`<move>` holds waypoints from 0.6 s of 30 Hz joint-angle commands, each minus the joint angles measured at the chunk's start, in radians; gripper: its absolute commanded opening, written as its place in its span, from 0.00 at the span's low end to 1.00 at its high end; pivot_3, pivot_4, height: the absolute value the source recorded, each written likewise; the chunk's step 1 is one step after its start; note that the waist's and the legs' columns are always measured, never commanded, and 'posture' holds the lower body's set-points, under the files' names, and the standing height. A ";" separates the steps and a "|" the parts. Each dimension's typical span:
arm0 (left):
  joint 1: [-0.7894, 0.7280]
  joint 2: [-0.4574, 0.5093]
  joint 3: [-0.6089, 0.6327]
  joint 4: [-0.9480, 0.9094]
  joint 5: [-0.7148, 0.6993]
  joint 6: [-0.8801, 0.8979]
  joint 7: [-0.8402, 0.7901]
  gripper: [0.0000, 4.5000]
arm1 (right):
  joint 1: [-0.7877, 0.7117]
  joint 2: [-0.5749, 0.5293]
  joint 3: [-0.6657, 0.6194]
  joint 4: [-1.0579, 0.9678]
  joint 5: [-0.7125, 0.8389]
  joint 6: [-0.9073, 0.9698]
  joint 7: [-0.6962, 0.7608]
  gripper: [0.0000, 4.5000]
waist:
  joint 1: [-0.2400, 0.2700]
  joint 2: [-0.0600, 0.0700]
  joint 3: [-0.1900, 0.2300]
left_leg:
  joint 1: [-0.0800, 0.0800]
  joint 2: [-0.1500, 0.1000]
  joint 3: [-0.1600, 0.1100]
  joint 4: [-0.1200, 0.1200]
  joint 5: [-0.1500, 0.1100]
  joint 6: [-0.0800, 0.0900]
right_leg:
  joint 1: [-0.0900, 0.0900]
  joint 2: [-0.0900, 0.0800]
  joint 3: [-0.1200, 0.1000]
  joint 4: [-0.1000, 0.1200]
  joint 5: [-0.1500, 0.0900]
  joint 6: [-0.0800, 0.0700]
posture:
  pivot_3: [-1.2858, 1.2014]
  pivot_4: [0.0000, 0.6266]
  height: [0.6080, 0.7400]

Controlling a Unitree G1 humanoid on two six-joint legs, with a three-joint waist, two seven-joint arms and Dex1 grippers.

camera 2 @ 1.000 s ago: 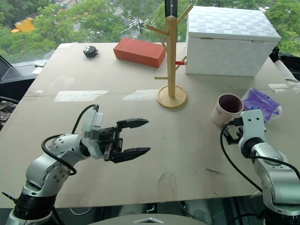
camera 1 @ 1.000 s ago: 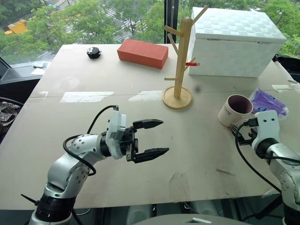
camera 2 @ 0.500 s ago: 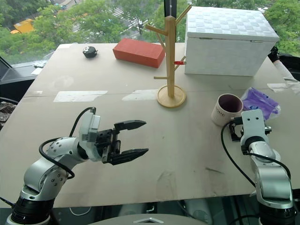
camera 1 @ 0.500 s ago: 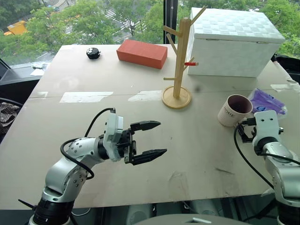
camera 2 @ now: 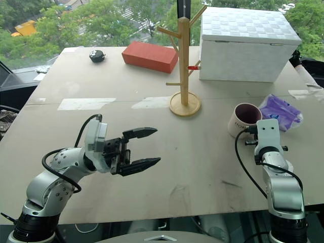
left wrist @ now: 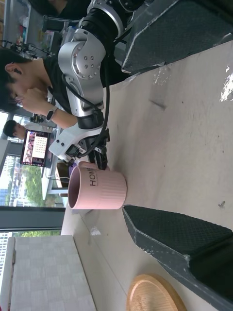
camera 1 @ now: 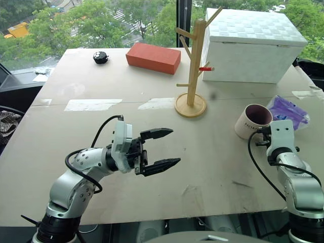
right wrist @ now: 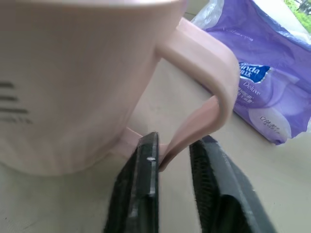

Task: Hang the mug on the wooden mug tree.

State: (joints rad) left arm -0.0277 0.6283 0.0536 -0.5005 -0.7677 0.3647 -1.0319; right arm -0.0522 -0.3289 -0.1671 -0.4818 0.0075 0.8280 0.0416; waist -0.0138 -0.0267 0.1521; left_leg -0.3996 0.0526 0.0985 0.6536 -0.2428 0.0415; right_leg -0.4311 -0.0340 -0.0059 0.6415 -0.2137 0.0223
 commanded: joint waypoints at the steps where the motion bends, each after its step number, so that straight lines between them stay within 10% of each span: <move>1: 0.011 -0.011 0.029 -0.031 -0.013 -0.022 0.008 1.00 | -0.011 -0.026 -0.006 0.021 0.002 -0.095 0.043 0.02 | 0.000 0.000 0.000 | 0.000 0.000 0.000 0.000 0.000 0.000 | 0.000 0.000 0.000 0.000 0.000 0.000 | 0.52 0.24 1.00; 18: 0.109 -0.118 0.124 -0.033 -0.012 -0.090 0.129 1.00 | -0.285 -0.254 -0.021 0.303 0.206 -0.408 0.502 0.02 | 0.000 0.001 0.001 | 0.000 0.000 0.001 0.000 0.000 0.000 | 0.000 0.001 0.001 0.000 0.000 0.000 | 0.52 0.24 1.00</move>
State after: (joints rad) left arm 0.0744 0.5167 0.1404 -0.5028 -0.7687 0.3066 -0.9206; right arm -0.2940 -0.5492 -0.1712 -0.1836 0.1756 0.4528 0.4730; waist -0.0137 -0.0262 0.1530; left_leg -0.3995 0.0529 0.0991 0.6535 -0.2428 0.0417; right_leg -0.4313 -0.0332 -0.0054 0.6414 -0.2134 0.0219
